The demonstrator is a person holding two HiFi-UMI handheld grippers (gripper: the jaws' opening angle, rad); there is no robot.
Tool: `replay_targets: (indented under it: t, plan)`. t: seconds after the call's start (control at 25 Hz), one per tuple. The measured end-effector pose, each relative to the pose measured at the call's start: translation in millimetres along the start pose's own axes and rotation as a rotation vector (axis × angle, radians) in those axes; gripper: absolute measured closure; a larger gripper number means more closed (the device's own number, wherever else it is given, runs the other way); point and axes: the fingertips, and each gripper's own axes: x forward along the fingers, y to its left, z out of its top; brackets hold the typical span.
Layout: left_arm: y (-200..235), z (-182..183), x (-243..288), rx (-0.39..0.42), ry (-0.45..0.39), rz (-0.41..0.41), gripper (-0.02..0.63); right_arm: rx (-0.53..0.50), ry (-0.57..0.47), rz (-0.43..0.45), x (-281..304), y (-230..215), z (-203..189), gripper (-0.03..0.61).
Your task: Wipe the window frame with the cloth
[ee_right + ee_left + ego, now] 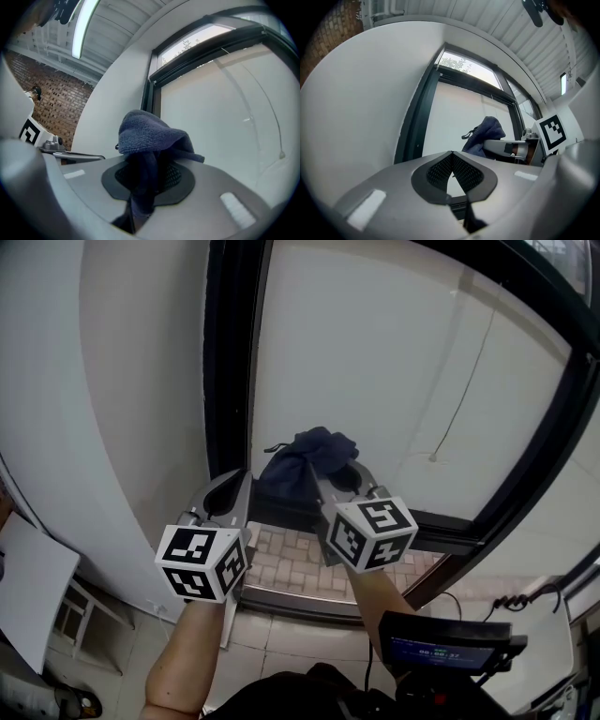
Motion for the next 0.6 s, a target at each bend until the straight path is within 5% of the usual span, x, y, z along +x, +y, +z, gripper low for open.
replay_targets:
  t: [0.6]
  plan:
    - [-142, -39, 68, 0.015, 0.046, -0.168, 0.620, 0.033, 0.054, -0.165, -141, -155, -25, 0.517]
